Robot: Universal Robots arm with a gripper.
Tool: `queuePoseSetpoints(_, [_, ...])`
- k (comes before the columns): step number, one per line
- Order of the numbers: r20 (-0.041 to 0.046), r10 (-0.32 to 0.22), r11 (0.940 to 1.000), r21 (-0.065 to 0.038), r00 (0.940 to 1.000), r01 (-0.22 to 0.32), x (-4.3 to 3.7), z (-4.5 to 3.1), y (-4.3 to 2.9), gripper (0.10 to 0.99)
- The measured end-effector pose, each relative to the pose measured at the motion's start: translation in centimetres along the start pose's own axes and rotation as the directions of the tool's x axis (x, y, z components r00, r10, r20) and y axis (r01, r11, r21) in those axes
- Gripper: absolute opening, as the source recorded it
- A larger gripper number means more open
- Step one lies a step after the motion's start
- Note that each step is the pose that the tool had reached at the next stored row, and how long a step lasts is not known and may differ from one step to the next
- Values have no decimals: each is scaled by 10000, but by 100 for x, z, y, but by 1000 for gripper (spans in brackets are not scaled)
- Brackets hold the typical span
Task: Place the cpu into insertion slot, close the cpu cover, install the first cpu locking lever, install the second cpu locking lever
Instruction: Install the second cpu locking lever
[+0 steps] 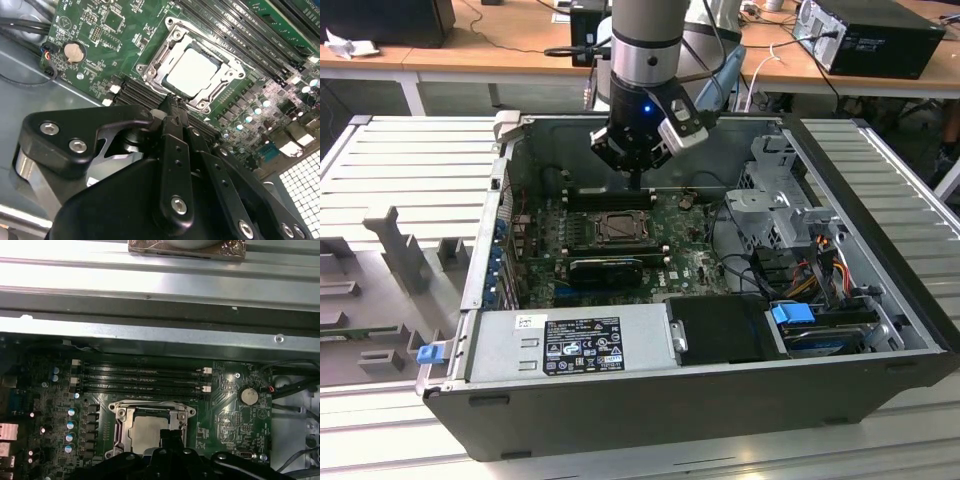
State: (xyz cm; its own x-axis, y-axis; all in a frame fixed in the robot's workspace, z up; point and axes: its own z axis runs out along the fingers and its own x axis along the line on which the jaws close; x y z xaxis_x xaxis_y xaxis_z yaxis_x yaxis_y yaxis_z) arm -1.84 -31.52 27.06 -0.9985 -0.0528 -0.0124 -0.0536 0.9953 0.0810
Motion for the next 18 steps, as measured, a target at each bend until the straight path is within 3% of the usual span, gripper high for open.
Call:
queuePoseSetpoints(11, [-25,1,10000,6,10000,-1,4,18,-81,106])
queuePoseSetpoints(18, [-80,5,10000,2,10000,-5,12,73,-213,106])
